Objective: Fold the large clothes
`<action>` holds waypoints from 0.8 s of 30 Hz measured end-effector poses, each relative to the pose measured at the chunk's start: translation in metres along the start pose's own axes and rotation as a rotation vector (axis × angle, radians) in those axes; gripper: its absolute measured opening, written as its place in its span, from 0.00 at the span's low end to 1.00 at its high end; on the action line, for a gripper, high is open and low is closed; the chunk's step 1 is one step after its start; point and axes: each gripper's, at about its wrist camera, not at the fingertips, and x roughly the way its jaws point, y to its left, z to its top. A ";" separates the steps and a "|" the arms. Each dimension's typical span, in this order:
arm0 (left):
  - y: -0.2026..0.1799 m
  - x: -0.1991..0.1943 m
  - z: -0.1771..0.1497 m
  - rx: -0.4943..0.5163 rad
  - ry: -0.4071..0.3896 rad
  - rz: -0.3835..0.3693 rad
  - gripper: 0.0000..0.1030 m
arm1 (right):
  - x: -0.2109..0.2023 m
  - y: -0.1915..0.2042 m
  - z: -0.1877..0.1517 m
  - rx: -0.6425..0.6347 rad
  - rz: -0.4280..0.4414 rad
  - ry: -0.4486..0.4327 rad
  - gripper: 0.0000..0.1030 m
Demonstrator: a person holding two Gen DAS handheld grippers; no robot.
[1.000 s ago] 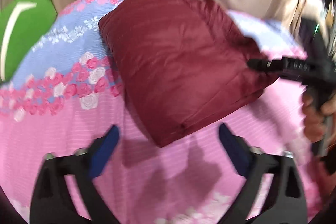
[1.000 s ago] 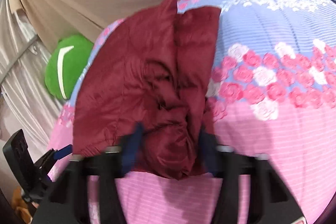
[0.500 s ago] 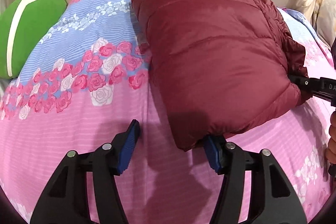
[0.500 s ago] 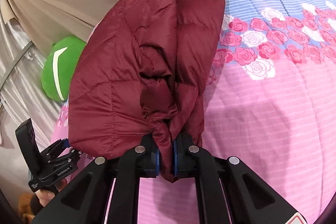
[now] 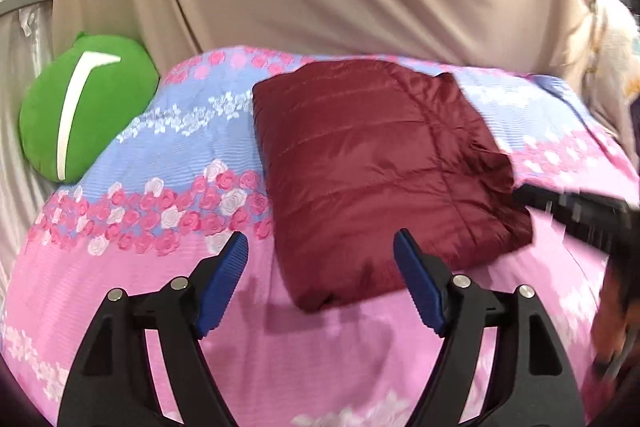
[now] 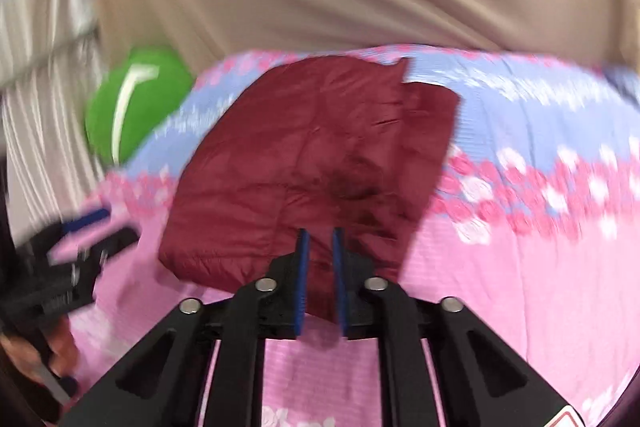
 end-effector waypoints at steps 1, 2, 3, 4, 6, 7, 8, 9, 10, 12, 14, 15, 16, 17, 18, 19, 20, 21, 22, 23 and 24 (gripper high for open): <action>-0.003 0.011 0.001 -0.006 0.012 0.022 0.71 | 0.010 0.003 -0.002 -0.024 -0.025 0.017 0.04; -0.007 0.025 0.000 -0.005 0.036 0.055 0.71 | 0.024 0.001 -0.006 -0.042 -0.074 0.039 0.03; -0.009 0.034 -0.003 -0.003 0.056 0.079 0.71 | 0.036 -0.006 -0.009 -0.046 -0.129 0.059 0.00; -0.009 0.045 -0.007 -0.005 0.077 0.088 0.72 | 0.048 -0.019 -0.013 -0.018 -0.144 0.086 0.00; -0.007 0.058 -0.015 -0.038 0.100 0.058 0.72 | 0.056 -0.044 -0.020 0.070 -0.104 0.116 0.00; -0.005 0.060 -0.017 -0.055 0.106 0.052 0.72 | 0.056 -0.051 -0.020 0.103 -0.084 0.129 0.00; -0.006 0.061 -0.018 -0.061 0.105 0.061 0.72 | 0.053 -0.053 -0.019 0.112 -0.080 0.135 0.00; -0.006 0.061 -0.018 -0.062 0.102 0.070 0.72 | 0.049 -0.052 -0.017 0.117 -0.083 0.137 0.00; -0.007 0.061 -0.018 -0.060 0.101 0.077 0.72 | 0.045 -0.050 -0.016 0.120 -0.087 0.134 0.00; -0.008 0.058 -0.020 -0.057 0.097 0.088 0.73 | 0.032 -0.045 -0.015 0.131 -0.092 0.112 0.02; -0.009 0.055 -0.023 -0.068 0.096 0.093 0.74 | 0.021 -0.039 -0.016 0.138 -0.095 0.094 0.04; -0.010 0.053 -0.025 -0.075 0.098 0.092 0.78 | 0.017 -0.036 -0.017 0.140 -0.092 0.088 0.05; -0.010 0.052 -0.028 -0.085 0.098 0.093 0.80 | 0.013 -0.033 -0.020 0.140 -0.094 0.084 0.07; -0.011 0.051 -0.030 -0.093 0.098 0.097 0.81 | 0.013 -0.027 -0.022 0.137 -0.105 0.080 0.08; -0.012 0.050 -0.033 -0.099 0.097 0.104 0.82 | 0.010 -0.024 -0.023 0.131 -0.120 0.073 0.12; -0.013 0.049 -0.035 -0.099 0.096 0.108 0.84 | 0.008 -0.020 -0.025 0.124 -0.130 0.066 0.15; -0.014 0.048 -0.039 -0.101 0.096 0.117 0.85 | 0.007 -0.017 -0.028 0.116 -0.143 0.057 0.17; -0.016 0.046 -0.041 -0.105 0.097 0.125 0.86 | 0.006 -0.015 -0.030 0.113 -0.148 0.052 0.20; -0.017 0.046 -0.045 -0.112 0.101 0.130 0.86 | 0.005 -0.014 -0.032 0.113 -0.149 0.050 0.23; -0.019 0.044 -0.047 -0.117 0.104 0.132 0.86 | 0.005 -0.012 -0.034 0.114 -0.153 0.047 0.25; -0.020 0.044 -0.050 -0.124 0.107 0.132 0.87 | 0.004 -0.010 -0.037 0.115 -0.157 0.045 0.29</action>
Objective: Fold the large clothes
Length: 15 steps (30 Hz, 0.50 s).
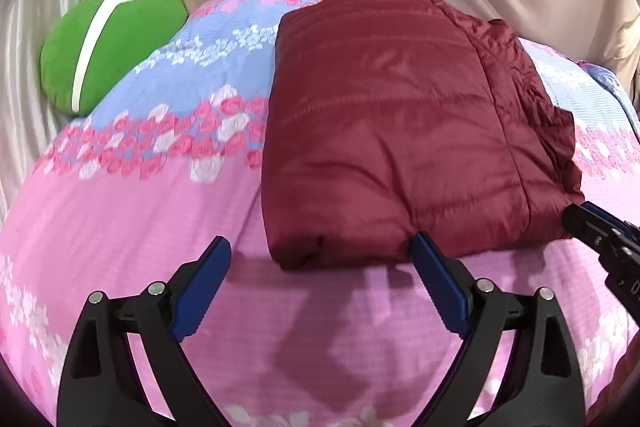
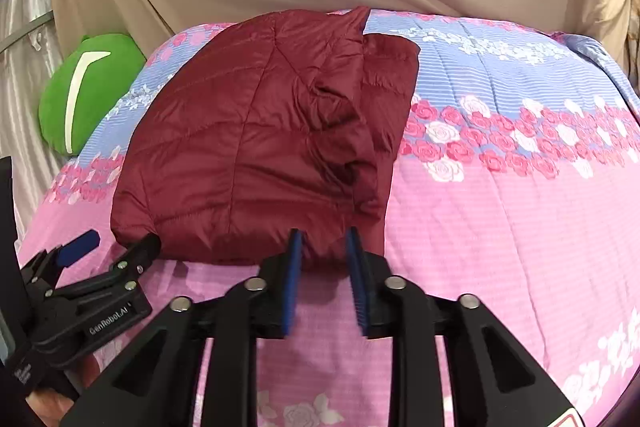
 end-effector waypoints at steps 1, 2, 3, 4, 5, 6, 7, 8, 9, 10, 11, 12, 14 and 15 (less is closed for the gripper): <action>-0.001 0.000 -0.002 -0.005 0.001 0.003 0.87 | -0.001 0.001 -0.004 -0.001 -0.004 -0.001 0.33; -0.002 0.000 -0.007 -0.005 0.007 0.013 0.87 | 0.000 0.003 -0.007 -0.007 -0.009 0.001 0.34; -0.003 0.001 -0.010 0.001 0.016 0.026 0.87 | 0.001 0.005 -0.011 -0.014 -0.014 0.005 0.36; -0.005 0.003 -0.012 0.006 0.024 0.037 0.87 | 0.002 0.007 -0.015 -0.021 -0.021 0.005 0.38; -0.007 0.005 -0.016 0.015 0.040 0.051 0.87 | 0.002 0.009 -0.018 -0.027 -0.028 0.006 0.39; -0.007 0.006 -0.017 0.018 0.054 0.057 0.87 | 0.004 0.012 -0.021 -0.036 -0.035 0.011 0.41; -0.007 0.005 -0.018 0.016 0.053 0.060 0.87 | 0.005 0.015 -0.025 -0.043 -0.038 0.018 0.42; -0.007 0.002 -0.020 0.012 0.039 0.067 0.87 | 0.007 0.018 -0.030 -0.049 -0.039 0.027 0.43; -0.007 -0.001 -0.020 0.009 0.028 0.074 0.87 | 0.009 0.020 -0.033 -0.053 -0.038 0.035 0.44; -0.007 -0.003 -0.021 0.007 0.016 0.080 0.88 | 0.010 0.023 -0.037 -0.063 -0.039 0.044 0.45; -0.008 -0.005 -0.022 0.007 0.012 0.079 0.88 | 0.011 0.025 -0.040 -0.070 -0.044 0.046 0.45; -0.009 -0.005 -0.023 0.007 0.010 0.079 0.88 | 0.011 0.027 -0.042 -0.079 -0.051 0.045 0.46; -0.010 -0.007 -0.024 0.010 0.005 0.087 0.88 | 0.010 0.030 -0.045 -0.086 -0.056 0.040 0.48; -0.010 -0.007 -0.024 0.014 0.000 0.091 0.88 | 0.009 0.031 -0.045 -0.086 -0.059 0.034 0.51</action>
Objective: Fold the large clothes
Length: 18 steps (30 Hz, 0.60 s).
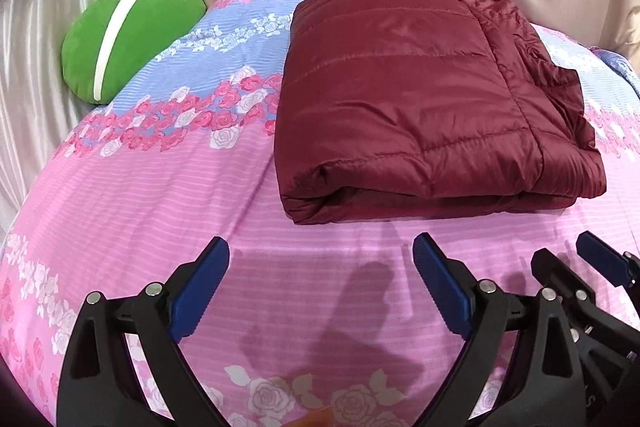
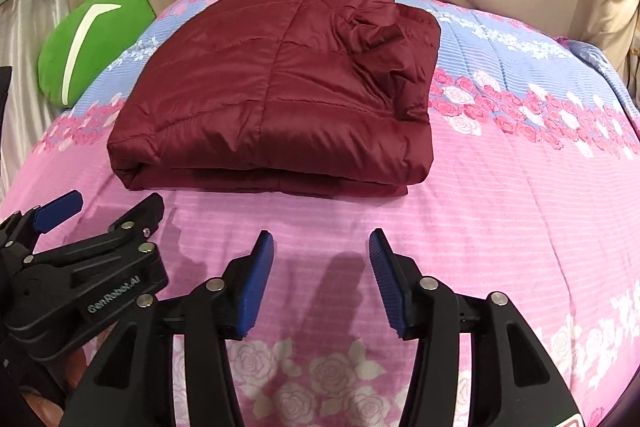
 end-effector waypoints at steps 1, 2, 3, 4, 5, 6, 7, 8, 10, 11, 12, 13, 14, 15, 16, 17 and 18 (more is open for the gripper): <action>-0.001 -0.001 0.000 0.003 -0.006 0.003 0.89 | -0.001 0.000 0.000 0.000 -0.008 -0.004 0.52; -0.002 -0.002 0.000 0.007 -0.011 0.005 0.89 | -0.001 0.000 0.000 0.001 -0.013 -0.005 0.53; -0.002 -0.002 0.000 0.010 -0.014 0.004 0.89 | 0.000 0.000 -0.001 0.004 -0.016 -0.004 0.53; -0.002 -0.003 0.000 0.011 -0.017 0.006 0.89 | 0.000 -0.001 -0.001 0.008 -0.019 -0.002 0.54; -0.002 -0.003 -0.001 0.010 -0.018 0.005 0.90 | 0.001 -0.002 -0.001 0.013 -0.023 0.000 0.54; -0.002 -0.003 -0.001 0.010 -0.017 0.004 0.90 | 0.001 -0.002 -0.001 0.016 -0.027 0.000 0.54; -0.002 -0.002 -0.001 0.008 -0.017 0.006 0.90 | 0.001 -0.003 -0.001 0.016 -0.029 -0.001 0.54; -0.002 -0.002 -0.001 0.006 -0.014 0.006 0.90 | 0.001 -0.003 -0.001 0.014 -0.032 -0.003 0.54; -0.001 -0.001 -0.001 0.003 -0.009 0.011 0.92 | 0.001 0.000 -0.001 0.006 -0.045 -0.006 0.55; -0.001 -0.001 -0.001 0.001 -0.007 0.019 0.93 | 0.000 0.002 -0.002 -0.003 -0.052 -0.008 0.55; -0.001 0.000 -0.001 0.000 -0.006 0.021 0.93 | 0.000 0.003 -0.001 -0.007 -0.056 -0.009 0.55; 0.000 0.000 -0.001 -0.002 -0.004 0.021 0.93 | 0.001 0.004 -0.002 -0.008 -0.058 -0.008 0.56; 0.000 0.001 -0.001 -0.003 -0.001 0.020 0.93 | 0.001 0.003 -0.002 -0.007 -0.057 -0.005 0.56; 0.000 0.001 -0.001 -0.002 0.000 0.019 0.93 | 0.001 0.003 -0.001 -0.005 -0.057 -0.004 0.56; 0.000 0.001 -0.001 -0.002 -0.001 0.020 0.93 | 0.001 0.005 -0.002 -0.001 -0.060 -0.003 0.56; 0.001 0.001 -0.001 -0.002 0.000 0.021 0.93 | 0.002 0.005 -0.002 0.000 -0.062 -0.001 0.56; 0.000 0.001 -0.001 -0.001 0.000 0.023 0.93 | 0.002 0.005 -0.002 -0.001 -0.063 0.001 0.56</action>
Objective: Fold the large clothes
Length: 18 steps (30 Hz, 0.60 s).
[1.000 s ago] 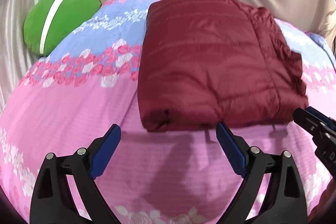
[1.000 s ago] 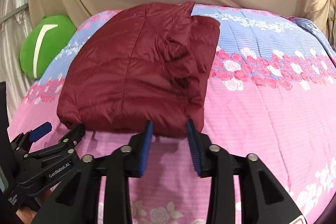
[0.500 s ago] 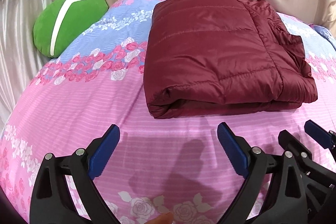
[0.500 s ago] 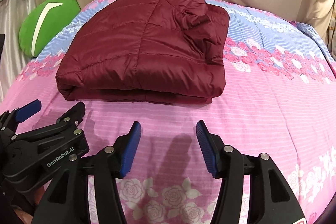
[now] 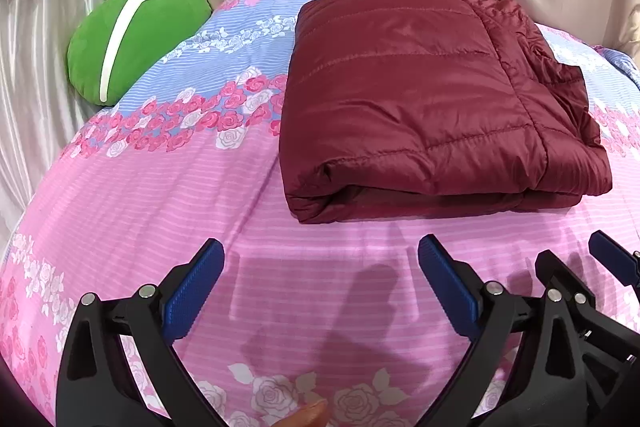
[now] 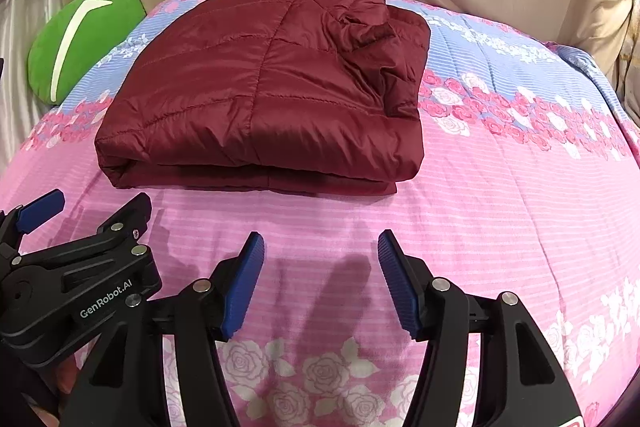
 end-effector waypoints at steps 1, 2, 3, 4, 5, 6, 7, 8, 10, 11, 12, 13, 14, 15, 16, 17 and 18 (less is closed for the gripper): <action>0.000 0.000 0.000 0.000 0.001 0.001 0.93 | 0.000 0.000 0.000 0.000 0.000 0.001 0.56; 0.000 0.000 0.000 0.000 0.001 0.001 0.93 | 0.001 0.000 0.000 0.001 -0.001 0.002 0.56; 0.000 0.000 0.000 0.000 -0.001 0.001 0.93 | 0.000 0.000 0.001 0.001 -0.001 0.002 0.56; 0.000 0.000 0.000 0.000 -0.001 0.001 0.93 | 0.000 -0.001 0.001 0.000 -0.001 0.002 0.56; 0.000 0.000 0.000 0.001 -0.001 0.001 0.93 | 0.001 -0.001 0.001 0.000 -0.003 0.000 0.56; 0.000 0.000 0.000 0.001 0.000 0.001 0.93 | 0.001 -0.001 0.001 0.000 -0.002 0.001 0.57; 0.000 0.000 0.000 0.001 -0.001 0.002 0.93 | 0.001 -0.001 0.001 0.000 -0.002 0.001 0.57; 0.000 0.000 0.000 0.001 -0.001 0.003 0.93 | 0.001 -0.001 0.001 -0.001 -0.002 0.002 0.57; 0.000 0.000 0.000 0.003 -0.002 0.006 0.93 | 0.001 -0.001 0.001 -0.002 -0.004 0.001 0.57; 0.000 0.000 0.000 0.004 -0.002 0.008 0.93 | 0.001 -0.001 0.001 -0.001 -0.006 0.001 0.57; 0.000 0.000 0.000 0.005 -0.003 0.011 0.93 | 0.001 -0.001 0.001 -0.001 -0.007 0.001 0.57; -0.001 0.000 0.000 0.007 -0.003 0.013 0.93 | 0.001 0.000 0.001 0.000 -0.008 0.001 0.57; -0.001 0.000 0.000 0.009 -0.004 0.018 0.93 | 0.001 0.000 0.001 -0.001 -0.009 0.001 0.57; -0.001 -0.001 -0.001 0.010 -0.005 0.022 0.93 | 0.001 0.000 0.001 -0.002 -0.012 0.001 0.57; -0.002 -0.001 -0.001 0.010 -0.006 0.025 0.92 | 0.001 0.000 0.001 -0.002 -0.014 0.001 0.57; -0.002 -0.002 -0.001 0.012 -0.006 0.028 0.92 | 0.001 0.001 0.001 0.000 -0.017 0.001 0.57; -0.003 -0.002 -0.001 0.013 -0.007 0.030 0.92 | 0.002 0.001 0.001 0.000 -0.019 0.001 0.57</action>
